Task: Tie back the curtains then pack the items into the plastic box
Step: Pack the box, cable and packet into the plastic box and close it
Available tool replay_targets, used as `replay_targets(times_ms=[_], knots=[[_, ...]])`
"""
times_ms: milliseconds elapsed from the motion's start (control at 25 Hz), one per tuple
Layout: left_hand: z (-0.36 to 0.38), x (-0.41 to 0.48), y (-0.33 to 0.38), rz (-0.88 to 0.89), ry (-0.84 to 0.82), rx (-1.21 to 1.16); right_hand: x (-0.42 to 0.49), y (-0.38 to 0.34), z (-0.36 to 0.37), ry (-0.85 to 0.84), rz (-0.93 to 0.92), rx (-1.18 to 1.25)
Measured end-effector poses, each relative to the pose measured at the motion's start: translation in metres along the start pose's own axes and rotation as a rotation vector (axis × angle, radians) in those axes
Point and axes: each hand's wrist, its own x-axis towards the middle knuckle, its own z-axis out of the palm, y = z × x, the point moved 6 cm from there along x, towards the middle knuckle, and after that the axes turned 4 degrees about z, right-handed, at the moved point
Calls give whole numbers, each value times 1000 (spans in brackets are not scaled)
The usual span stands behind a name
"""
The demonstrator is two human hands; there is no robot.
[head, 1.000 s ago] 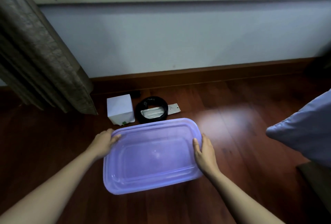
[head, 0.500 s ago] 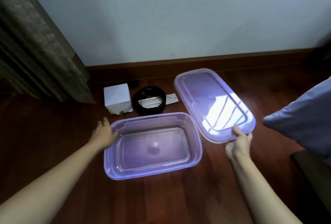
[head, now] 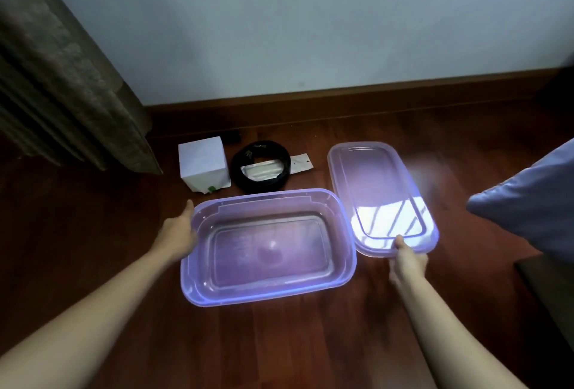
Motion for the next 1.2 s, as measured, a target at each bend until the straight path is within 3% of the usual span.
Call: replay_targets(times_ms=[80, 160, 240, 320, 440, 560, 720, 920, 1200], knots=[[-5, -5, 5, 15, 134, 2, -2, -3, -11, 232, -34, -367], [-16, -3, 20, 96, 315, -12, -18, -19, -1, 239, -324, -474], [-29, 12, 40, 204, 412, -26, -43, -32, 32, 9, -667, -579], [-38, 36, 55, 265, 408, -13, -62, -25, 69, -288, -820, -777], [-41, 68, 63, 192, 356, 13, -65, 4, 93, -501, -798, -1101], [-31, 96, 56, 82, 250, 139, -53, 24, 89, -455, -684, -1219], [-13, 116, 42, -51, 186, 93, -46, 30, 90, -420, -643, -1236], [-22, 111, 50, -37, 348, 58, -48, 29, 90, -420, -649, -1218], [-63, 44, 83, 218, 652, 20, -50, 26, 90, -423, -657, -1205]])
